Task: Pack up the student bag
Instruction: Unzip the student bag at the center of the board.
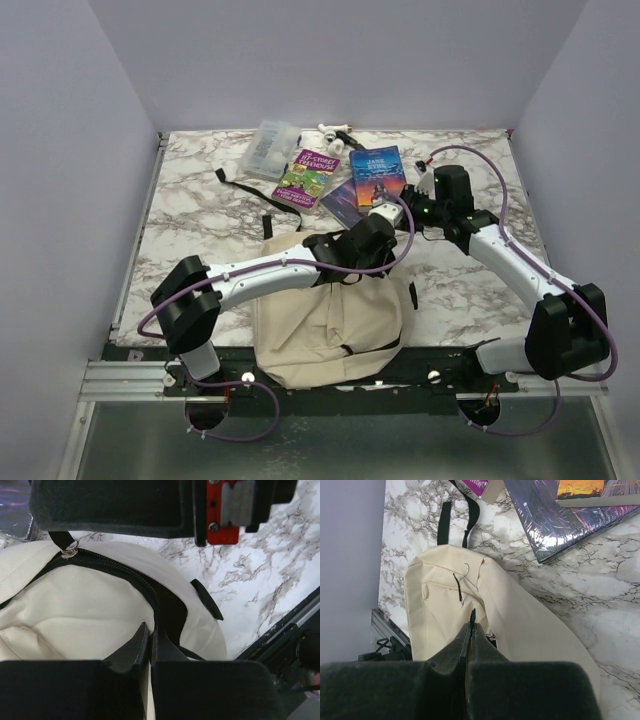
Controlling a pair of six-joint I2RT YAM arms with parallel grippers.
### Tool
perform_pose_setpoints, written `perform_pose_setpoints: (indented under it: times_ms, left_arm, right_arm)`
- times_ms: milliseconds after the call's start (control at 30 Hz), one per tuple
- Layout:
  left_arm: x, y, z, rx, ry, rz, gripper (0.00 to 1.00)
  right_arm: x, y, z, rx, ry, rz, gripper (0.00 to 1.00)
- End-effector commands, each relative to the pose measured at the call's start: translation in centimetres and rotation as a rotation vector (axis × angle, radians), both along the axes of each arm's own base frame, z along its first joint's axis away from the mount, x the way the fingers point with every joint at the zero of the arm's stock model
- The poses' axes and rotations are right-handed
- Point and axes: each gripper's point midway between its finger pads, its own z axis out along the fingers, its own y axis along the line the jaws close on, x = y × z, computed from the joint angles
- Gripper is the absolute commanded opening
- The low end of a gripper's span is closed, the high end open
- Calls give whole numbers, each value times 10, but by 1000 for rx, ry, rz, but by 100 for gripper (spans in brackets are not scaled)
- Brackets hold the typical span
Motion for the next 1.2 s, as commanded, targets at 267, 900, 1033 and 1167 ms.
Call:
perform_pose_setpoints:
  times_ms: [267, 900, 1033, 1167]
  left_arm:
    - [-69, -14, 23, -98, 3, -363, 0]
    - [-48, -4, 28, -182, 81, -363, 0]
    - [-40, 7, 33, -197, 77, -346, 0]
    - [-46, 3, 37, -238, 127, -385, 0]
  right_arm:
    - [76, 17, -12, -14, -13, -30, 0]
    - [83, 21, -38, -135, 59, -33, 1]
    - [63, 10, -29, -198, 38, 45, 24]
    - [39, -8, -31, -295, 101, 64, 36]
